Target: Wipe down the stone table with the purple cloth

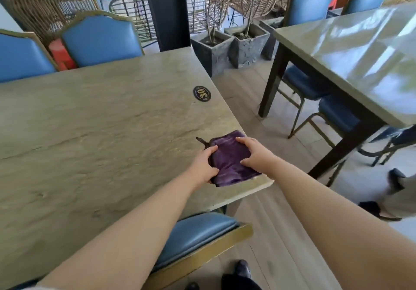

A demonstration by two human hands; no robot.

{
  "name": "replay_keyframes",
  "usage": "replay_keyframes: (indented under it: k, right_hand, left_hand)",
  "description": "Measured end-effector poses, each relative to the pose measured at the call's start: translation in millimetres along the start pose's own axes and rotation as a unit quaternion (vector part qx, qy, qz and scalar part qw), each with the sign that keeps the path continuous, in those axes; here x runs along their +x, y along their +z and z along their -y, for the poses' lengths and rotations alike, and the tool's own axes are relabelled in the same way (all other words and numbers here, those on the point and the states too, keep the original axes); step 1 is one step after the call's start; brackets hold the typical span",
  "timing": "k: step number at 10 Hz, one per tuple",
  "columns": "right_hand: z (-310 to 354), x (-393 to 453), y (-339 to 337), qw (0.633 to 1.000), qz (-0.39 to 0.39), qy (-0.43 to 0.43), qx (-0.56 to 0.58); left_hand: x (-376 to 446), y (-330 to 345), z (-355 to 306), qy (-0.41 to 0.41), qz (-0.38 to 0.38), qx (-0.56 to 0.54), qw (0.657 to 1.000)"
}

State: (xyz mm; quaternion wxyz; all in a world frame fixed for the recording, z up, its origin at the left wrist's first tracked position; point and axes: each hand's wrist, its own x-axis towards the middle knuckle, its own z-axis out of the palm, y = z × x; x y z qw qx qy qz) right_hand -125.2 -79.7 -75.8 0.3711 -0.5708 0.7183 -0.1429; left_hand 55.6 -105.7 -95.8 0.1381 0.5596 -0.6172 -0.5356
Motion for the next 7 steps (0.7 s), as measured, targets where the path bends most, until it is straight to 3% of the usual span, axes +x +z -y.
replay_keyframes:
  k: [1, 3, 5, 7]
  right_hand:
    - [-16.0, 22.4, 1.0, 0.999, 0.017, -0.035, -0.034]
    - [-39.4, 41.3, 24.0, 0.984, 0.049, -0.025, -0.169]
    - [-32.4, 35.8, 27.8, 0.957, -0.002, -0.036, -0.289]
    - [-18.3, 21.4, 23.9, 0.967, -0.01, -0.045, -0.25]
  left_hand:
    - [17.9, 13.9, 4.8, 0.003, -0.032, 0.1, 0.995]
    - [22.2, 26.4, 18.2, -0.059, -0.018, 0.271, 0.961]
    - [15.1, 7.6, 3.8, -0.126, 0.037, 0.425, 0.895]
    - [-11.1, -18.3, -37.4, -0.133, 0.035, 0.339, 0.931]
